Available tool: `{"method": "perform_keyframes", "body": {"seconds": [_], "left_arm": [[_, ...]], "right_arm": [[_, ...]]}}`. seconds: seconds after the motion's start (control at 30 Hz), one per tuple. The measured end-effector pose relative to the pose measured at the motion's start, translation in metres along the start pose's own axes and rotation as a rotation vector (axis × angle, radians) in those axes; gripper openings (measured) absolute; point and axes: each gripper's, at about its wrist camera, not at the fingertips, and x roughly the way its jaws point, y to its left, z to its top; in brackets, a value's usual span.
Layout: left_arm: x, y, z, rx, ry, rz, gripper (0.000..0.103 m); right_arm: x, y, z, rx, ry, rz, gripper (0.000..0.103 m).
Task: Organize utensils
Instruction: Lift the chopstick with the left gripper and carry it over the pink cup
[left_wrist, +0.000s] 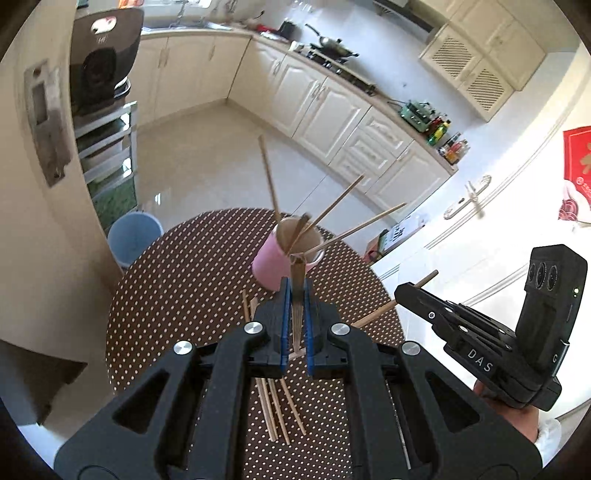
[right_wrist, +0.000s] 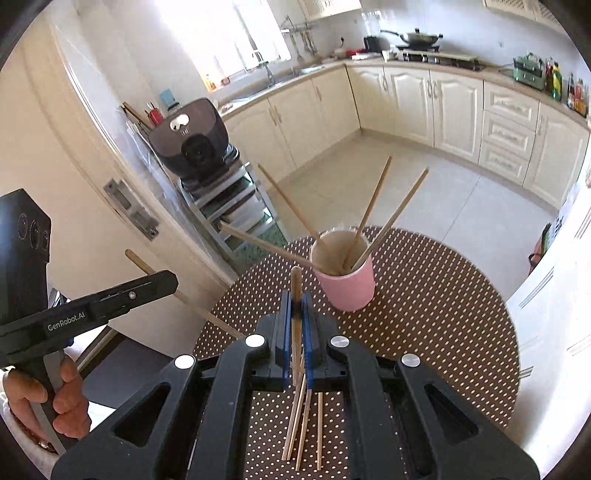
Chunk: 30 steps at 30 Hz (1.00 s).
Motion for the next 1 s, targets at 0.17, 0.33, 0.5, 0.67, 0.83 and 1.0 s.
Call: {"method": "perform_keyframes", "body": {"seconds": [0.17,0.33,0.5,0.67,0.83,1.0], "left_arm": [[-0.01,-0.017,0.012,0.042,-0.048,-0.013,0.007],[-0.017,-0.032,0.024,0.077,-0.084,-0.022,0.007],[-0.024,-0.048,0.038,0.103,-0.127,-0.029,0.007],[-0.024,-0.058,0.052,0.122,-0.164,-0.01,0.007],[-0.021,-0.066,0.068,0.127,-0.194,0.011,0.007],[-0.013,-0.069,0.083,0.135,-0.222,0.057,0.007]], "right_arm": [[-0.021,-0.003,0.012,0.001,-0.051,-0.006,0.004],[-0.038,-0.008,0.024,-0.001,-0.105,-0.015,0.004],[-0.051,-0.012,0.035,-0.015,-0.148,-0.026,0.004],[-0.057,-0.019,0.048,-0.02,-0.186,-0.027,0.004],[-0.055,-0.023,0.064,-0.038,-0.21,-0.025,0.004],[-0.048,-0.026,0.077,-0.066,-0.224,-0.037,0.004]]}}
